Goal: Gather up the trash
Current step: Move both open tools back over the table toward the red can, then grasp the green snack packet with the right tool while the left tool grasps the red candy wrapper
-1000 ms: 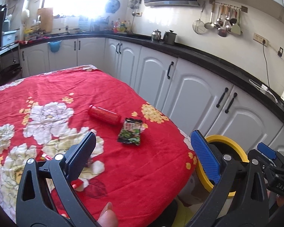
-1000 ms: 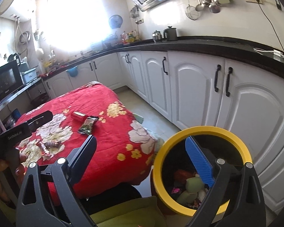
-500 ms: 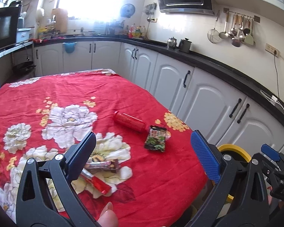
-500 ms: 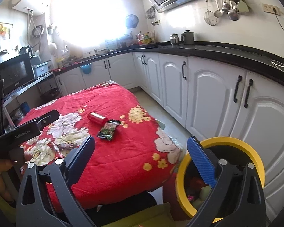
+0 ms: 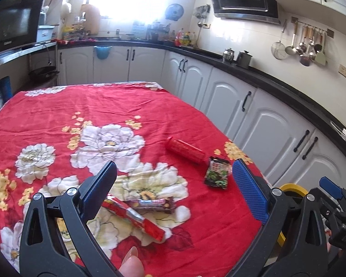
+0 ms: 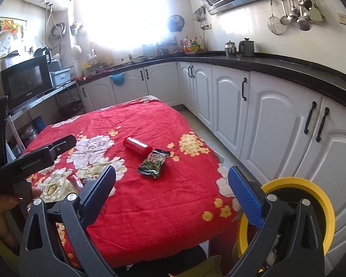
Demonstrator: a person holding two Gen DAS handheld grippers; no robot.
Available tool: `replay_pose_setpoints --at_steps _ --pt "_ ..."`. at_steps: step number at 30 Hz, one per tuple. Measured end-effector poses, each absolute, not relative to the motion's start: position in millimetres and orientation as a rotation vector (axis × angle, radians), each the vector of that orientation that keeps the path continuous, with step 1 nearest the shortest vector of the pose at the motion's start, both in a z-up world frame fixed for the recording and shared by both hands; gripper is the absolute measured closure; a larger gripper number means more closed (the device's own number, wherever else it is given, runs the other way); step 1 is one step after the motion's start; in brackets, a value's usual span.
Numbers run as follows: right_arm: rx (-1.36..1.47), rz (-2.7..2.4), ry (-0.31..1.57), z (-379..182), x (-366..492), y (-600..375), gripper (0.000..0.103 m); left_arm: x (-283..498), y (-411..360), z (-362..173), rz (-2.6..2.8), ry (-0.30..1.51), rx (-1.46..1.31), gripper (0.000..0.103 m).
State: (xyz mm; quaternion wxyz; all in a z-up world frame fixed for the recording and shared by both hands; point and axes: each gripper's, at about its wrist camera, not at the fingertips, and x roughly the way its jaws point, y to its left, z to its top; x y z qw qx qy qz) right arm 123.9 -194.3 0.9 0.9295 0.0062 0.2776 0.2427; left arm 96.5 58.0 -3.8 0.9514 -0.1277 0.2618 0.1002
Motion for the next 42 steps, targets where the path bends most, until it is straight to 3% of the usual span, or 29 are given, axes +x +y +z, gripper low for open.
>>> replay_pose_setpoints --at_steps 17,24,34,39,42 --pt "-0.028 0.528 0.642 -29.6 173.3 -146.7 0.008 98.5 138.6 -51.5 0.35 0.664 -0.447 0.011" --pt "-0.055 0.509 0.704 -54.9 200.1 -127.0 0.008 100.8 140.8 -76.1 0.316 0.751 -0.562 0.042" --pt "-0.093 0.507 0.768 -81.6 221.3 -107.2 0.008 105.5 151.0 -105.2 0.286 0.793 -0.713 0.061" --pt "-0.089 0.508 0.803 -90.9 233.2 -97.7 0.008 106.7 157.0 -109.3 0.293 0.792 -0.722 0.077" --pt "-0.072 0.508 0.826 -95.0 241.2 -94.4 0.008 107.0 159.5 -110.0 0.286 0.789 -0.728 0.08"
